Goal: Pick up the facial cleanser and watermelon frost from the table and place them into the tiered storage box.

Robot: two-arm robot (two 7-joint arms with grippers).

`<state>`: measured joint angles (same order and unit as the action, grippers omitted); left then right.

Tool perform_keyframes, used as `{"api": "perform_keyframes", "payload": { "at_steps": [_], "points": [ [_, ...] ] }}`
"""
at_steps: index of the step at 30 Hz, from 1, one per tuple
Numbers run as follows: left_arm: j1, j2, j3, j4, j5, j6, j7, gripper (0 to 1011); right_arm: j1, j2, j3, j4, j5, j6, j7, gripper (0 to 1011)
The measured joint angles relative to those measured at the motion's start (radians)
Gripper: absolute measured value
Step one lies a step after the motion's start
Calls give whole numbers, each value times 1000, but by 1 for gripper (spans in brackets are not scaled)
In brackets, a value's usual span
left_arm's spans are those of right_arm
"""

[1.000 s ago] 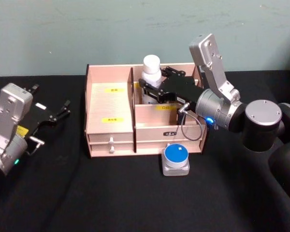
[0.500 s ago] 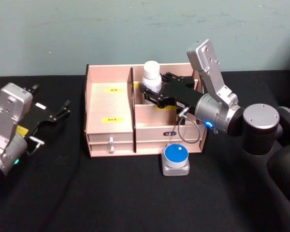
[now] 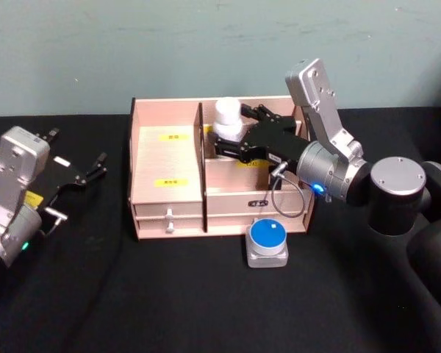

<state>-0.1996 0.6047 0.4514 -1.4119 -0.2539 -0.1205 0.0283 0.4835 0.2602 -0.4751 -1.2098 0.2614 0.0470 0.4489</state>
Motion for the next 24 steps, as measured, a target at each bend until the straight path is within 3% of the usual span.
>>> {"api": "perform_keyframes", "payload": {
  "at_steps": [3,10,15,19,24],
  "points": [
    [0,0,0,0,0,0,0,1001,-6,3,11,-14,11,0,2,1000],
    [0,0,0,0,0,0,0,1001,-39,34,39,-110,25,14,-8,1002],
    [0,0,0,0,0,0,0,1001,-100,96,65,-281,33,71,-28,1002],
    [0,0,0,0,0,0,0,1001,-144,132,85,-374,46,114,-40,1002],
    [0,0,0,0,0,0,0,1001,-241,199,125,-534,71,198,-72,1002]
  ]
}}
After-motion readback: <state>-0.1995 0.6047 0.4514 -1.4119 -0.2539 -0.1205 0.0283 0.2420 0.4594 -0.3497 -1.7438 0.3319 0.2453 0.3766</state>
